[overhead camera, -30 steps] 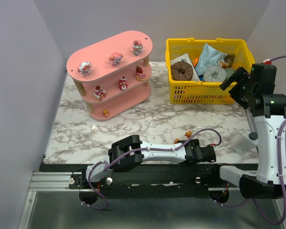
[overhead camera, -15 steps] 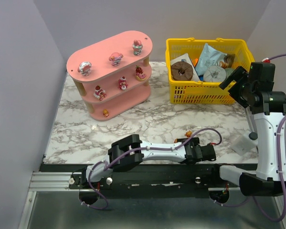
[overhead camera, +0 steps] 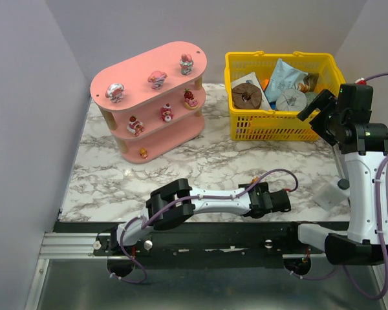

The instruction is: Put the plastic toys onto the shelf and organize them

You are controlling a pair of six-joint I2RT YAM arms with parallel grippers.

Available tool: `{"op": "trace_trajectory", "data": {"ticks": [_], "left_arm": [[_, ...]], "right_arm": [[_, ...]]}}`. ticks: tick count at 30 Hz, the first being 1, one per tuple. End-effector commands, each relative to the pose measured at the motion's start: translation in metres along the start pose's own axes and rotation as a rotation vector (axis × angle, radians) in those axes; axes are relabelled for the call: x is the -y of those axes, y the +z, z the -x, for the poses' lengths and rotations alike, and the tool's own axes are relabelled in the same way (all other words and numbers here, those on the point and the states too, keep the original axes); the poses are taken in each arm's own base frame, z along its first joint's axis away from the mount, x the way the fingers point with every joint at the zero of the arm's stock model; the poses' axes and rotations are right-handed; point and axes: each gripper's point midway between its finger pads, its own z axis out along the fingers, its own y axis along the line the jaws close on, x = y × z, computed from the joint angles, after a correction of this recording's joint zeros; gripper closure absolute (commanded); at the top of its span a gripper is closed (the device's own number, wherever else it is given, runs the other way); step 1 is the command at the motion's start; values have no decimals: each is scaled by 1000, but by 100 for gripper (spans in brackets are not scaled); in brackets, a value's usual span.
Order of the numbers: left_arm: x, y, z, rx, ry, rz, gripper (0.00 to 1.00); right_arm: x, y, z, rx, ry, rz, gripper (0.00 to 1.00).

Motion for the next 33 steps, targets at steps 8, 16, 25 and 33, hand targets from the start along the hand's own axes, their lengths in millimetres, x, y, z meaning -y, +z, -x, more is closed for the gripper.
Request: {"op": "trace_trajectory", "data": {"ticks": [8, 16, 25, 33], "left_arm": [[6, -3, -6, 7, 4, -65, 57], [4, -2, -6, 4, -9, -54, 77], [-12, -2, -11, -7, -11, -4, 93], [-44, 1, -27, -34, -76, 25, 93]], "right_arm": [[-3, 6, 8, 22, 2, 5, 7], [-7, 7, 9, 18, 5, 17, 8], [-14, 0, 19, 45, 7, 44, 8], [-16, 6, 20, 52, 13, 50, 8]]}}
